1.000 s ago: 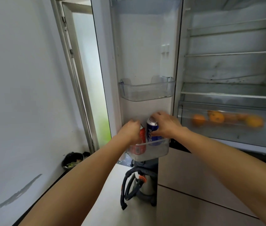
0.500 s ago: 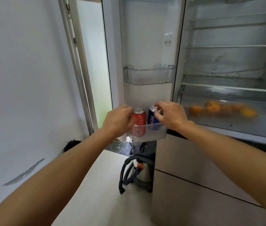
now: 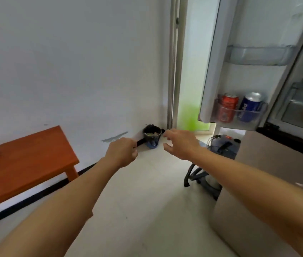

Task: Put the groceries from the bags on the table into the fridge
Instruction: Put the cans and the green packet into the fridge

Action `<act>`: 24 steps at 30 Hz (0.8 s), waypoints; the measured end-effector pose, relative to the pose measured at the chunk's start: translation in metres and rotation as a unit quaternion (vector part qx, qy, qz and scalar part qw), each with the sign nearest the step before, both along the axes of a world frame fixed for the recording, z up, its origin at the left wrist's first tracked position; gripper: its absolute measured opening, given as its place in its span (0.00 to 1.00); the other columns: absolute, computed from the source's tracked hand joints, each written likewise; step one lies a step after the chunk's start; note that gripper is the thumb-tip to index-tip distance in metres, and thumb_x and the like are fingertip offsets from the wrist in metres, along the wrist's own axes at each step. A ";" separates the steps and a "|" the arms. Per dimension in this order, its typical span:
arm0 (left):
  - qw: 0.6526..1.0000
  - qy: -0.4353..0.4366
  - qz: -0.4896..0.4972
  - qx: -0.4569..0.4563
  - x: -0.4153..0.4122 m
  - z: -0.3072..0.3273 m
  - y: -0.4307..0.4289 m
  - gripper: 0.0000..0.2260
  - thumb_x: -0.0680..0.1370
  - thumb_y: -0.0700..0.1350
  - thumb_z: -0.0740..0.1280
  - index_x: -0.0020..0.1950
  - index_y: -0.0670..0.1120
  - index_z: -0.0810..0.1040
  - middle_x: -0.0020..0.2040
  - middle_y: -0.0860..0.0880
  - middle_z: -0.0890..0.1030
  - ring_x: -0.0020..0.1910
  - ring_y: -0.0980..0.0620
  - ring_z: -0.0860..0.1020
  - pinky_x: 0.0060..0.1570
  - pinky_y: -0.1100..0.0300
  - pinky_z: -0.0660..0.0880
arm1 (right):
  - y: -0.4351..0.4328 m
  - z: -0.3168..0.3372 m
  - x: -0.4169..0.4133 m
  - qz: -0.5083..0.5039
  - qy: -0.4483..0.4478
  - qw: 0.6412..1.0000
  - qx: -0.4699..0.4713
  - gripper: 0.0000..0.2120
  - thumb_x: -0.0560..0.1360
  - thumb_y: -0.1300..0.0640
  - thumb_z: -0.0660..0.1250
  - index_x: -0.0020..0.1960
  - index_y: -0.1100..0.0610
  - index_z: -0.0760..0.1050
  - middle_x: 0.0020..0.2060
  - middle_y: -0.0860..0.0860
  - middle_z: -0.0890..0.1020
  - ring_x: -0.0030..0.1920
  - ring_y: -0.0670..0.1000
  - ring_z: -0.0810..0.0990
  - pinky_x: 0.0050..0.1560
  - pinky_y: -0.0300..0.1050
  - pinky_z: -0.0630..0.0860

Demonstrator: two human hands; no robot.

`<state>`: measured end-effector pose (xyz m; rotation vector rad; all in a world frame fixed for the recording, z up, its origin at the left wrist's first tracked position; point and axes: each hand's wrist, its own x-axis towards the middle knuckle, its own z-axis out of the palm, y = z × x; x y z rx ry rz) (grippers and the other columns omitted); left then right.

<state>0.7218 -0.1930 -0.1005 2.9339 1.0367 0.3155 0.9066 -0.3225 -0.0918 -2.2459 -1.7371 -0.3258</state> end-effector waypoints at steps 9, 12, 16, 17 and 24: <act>0.983 0.068 0.166 -0.033 -0.204 -0.018 0.060 0.08 0.77 0.49 0.64 0.53 0.49 0.77 0.48 0.49 0.80 0.45 0.49 0.78 0.46 0.53 0.77 | 0.116 -0.021 -0.165 0.152 -0.038 0.986 -0.057 0.21 0.77 0.45 0.62 0.68 0.52 0.70 0.59 0.50 0.78 0.55 0.54 0.79 0.50 0.48 0.73; 0.976 0.073 0.200 -0.044 -0.270 -0.025 0.087 0.04 0.77 0.49 0.64 0.46 0.50 0.75 0.43 0.51 0.78 0.39 0.52 0.75 0.36 0.59 0.70 | 0.163 -0.030 -0.225 0.188 -0.051 0.979 -0.068 0.22 0.78 0.45 0.62 0.69 0.51 0.69 0.60 0.50 0.78 0.55 0.54 0.79 0.52 0.48 0.74; 0.965 0.088 0.238 -0.061 -0.360 -0.030 0.133 0.06 0.77 0.49 0.64 0.51 0.49 0.76 0.47 0.49 0.79 0.44 0.49 0.77 0.42 0.56 0.73 | 0.233 -0.038 -0.306 0.212 -0.038 0.974 -0.073 0.20 0.77 0.44 0.62 0.66 0.51 0.70 0.56 0.50 0.79 0.52 0.53 0.80 0.51 0.47 0.75; 0.963 0.088 0.245 -0.068 -0.382 -0.031 0.146 0.07 0.77 0.49 0.64 0.51 0.48 0.76 0.49 0.49 0.79 0.45 0.48 0.77 0.44 0.54 0.75 | 0.250 -0.040 -0.325 0.218 -0.032 0.972 -0.076 0.19 0.77 0.43 0.62 0.64 0.51 0.71 0.54 0.49 0.78 0.51 0.53 0.80 0.50 0.47 0.75; 0.946 0.072 0.306 -0.082 -0.507 -0.040 0.220 0.12 0.77 0.49 0.65 0.58 0.47 0.76 0.55 0.48 0.79 0.52 0.47 0.77 0.48 0.54 0.75 | 0.352 -0.045 -0.438 0.266 -0.036 0.956 -0.117 0.21 0.76 0.46 0.65 0.66 0.50 0.69 0.55 0.49 0.77 0.50 0.53 0.79 0.48 0.46 0.75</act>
